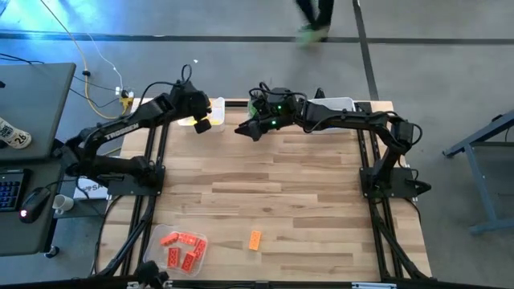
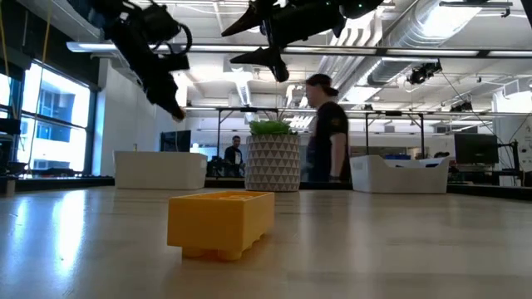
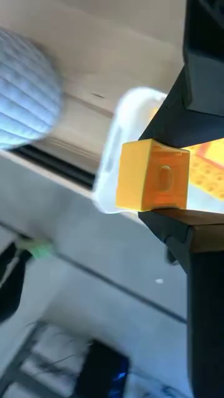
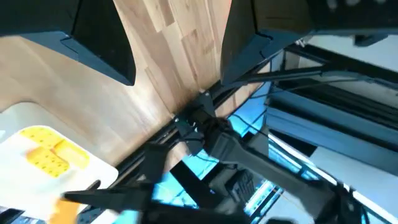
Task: Sort & place blocks by color
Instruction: Put the yellow game piece into the left white bin
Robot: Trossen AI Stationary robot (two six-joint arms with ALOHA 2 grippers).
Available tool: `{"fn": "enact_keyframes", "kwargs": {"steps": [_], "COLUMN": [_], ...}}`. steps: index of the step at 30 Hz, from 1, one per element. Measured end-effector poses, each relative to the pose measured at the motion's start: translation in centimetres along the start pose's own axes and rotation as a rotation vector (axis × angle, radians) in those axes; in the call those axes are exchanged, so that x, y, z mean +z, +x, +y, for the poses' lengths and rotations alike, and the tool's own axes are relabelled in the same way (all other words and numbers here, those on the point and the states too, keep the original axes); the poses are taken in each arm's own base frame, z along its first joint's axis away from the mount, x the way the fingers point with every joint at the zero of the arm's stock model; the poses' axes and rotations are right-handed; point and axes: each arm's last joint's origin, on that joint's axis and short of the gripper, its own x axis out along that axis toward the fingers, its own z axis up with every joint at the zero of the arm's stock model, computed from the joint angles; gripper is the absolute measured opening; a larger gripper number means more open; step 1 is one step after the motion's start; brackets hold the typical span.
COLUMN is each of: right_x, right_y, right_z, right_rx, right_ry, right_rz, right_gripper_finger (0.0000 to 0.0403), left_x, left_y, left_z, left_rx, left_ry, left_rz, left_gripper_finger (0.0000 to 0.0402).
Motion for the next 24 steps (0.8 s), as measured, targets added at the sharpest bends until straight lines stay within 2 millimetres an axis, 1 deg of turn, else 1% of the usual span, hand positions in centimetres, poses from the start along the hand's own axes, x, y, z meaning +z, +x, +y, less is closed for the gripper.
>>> {"fn": "enact_keyframes", "kwargs": {"steps": [5,10,15,21,24], "right_x": [-0.8,-2.0,-3.2,-4.0,-4.2], "right_y": [0.4,0.7,1.0,1.3,1.3], "right_z": [0.9,1.8,2.6,3.4,3.7], "right_rx": [0.022,0.028,0.030,0.048,0.058], "right_ry": [-0.048,-0.135,-0.165,-0.221,-0.262], "right_rz": [0.032,0.087,0.147,0.172,0.177], "right_gripper_finger": [0.0220,0.0220,0.0220,0.0220,0.0220], "left_x": [-0.8,-1.3,-1.4,-1.5,-1.4], "left_y": [2.7,4.3,4.6,4.6,4.3], "left_z": [-0.1,-0.2,-0.3,-0.2,-0.1], "left_rx": [-0.027,-0.012,-0.001,0.043,0.063], "left_ry": [-0.020,-0.066,-0.123,-0.168,-0.196], "left_rz": [0.098,0.166,0.183,0.200,0.242], "left_gripper_finger": [0.0120,0.0132,0.0161,0.0214,0.0228]}}
